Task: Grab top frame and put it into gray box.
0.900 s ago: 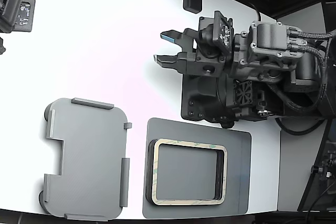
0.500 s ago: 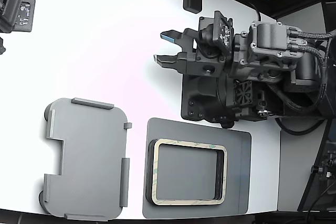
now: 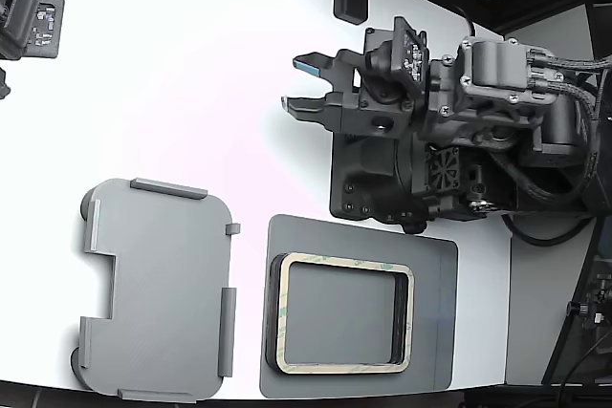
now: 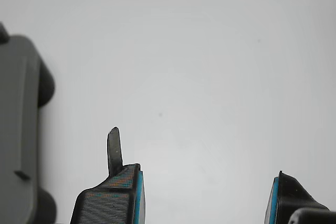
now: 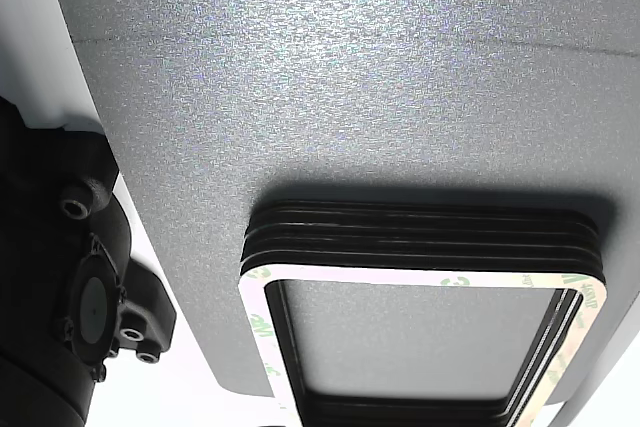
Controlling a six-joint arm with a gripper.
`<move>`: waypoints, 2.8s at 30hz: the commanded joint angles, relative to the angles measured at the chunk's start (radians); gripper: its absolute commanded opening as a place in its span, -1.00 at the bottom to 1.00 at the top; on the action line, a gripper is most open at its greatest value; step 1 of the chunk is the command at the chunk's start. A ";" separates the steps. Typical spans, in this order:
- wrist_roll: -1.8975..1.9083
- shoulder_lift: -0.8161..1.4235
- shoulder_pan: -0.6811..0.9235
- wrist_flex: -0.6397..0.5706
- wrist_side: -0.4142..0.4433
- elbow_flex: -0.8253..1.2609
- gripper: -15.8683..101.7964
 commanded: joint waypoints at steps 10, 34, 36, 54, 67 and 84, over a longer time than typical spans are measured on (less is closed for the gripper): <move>-0.545 -0.417 0.236 0.063 0.279 -0.499 0.69; -1.373 -0.749 0.601 0.489 -0.080 -0.822 0.86; -1.385 -0.778 0.643 0.508 -0.089 -0.848 0.67; -1.654 -1.029 1.080 0.687 -0.132 -0.986 0.97; -1.594 -1.106 1.335 0.626 -0.089 -0.927 0.89; -1.690 -1.270 1.407 0.549 -0.026 -0.925 0.72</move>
